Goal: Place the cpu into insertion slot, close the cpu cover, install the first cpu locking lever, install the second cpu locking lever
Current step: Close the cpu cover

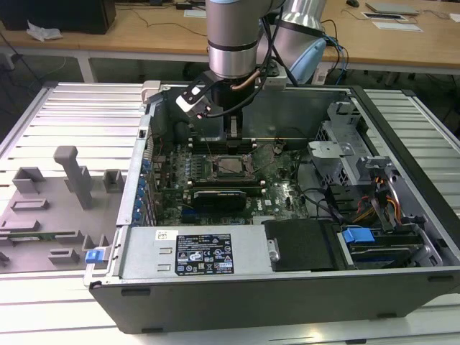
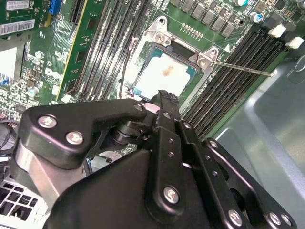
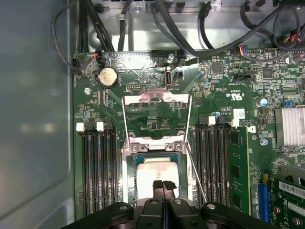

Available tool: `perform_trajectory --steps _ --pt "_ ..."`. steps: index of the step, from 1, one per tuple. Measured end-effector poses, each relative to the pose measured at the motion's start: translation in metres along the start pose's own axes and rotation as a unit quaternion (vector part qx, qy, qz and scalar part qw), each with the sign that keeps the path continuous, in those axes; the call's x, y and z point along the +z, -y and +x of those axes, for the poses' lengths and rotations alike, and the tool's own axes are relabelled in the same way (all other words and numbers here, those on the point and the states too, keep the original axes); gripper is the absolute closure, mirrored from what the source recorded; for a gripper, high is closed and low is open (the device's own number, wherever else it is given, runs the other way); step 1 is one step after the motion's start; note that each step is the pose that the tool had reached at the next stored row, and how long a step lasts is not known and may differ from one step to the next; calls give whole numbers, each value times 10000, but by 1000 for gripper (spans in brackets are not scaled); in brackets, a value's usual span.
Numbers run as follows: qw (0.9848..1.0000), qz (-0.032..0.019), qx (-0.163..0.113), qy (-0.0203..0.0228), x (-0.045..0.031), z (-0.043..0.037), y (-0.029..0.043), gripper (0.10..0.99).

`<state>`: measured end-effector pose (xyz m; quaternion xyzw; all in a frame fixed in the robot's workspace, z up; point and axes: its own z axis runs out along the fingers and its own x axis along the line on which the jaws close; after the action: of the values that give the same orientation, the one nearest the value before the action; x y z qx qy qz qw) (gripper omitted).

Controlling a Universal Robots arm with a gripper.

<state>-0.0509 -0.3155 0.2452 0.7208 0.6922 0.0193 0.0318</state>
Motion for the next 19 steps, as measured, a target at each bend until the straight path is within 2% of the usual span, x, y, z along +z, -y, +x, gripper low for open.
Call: perform_trajectory --steps 12,14,17,18,19 --pt "10000 1 0 1 -7 1 -11 980" --pt "10000 0 0 0 -113 -1 -19 980" --pt "10000 0 0 0 -191 -3 -24 980" --pt "10000 -1 0 -1 -195 -2 -25 980" --pt "10000 0 0 -22 -196 -3 -26 980"
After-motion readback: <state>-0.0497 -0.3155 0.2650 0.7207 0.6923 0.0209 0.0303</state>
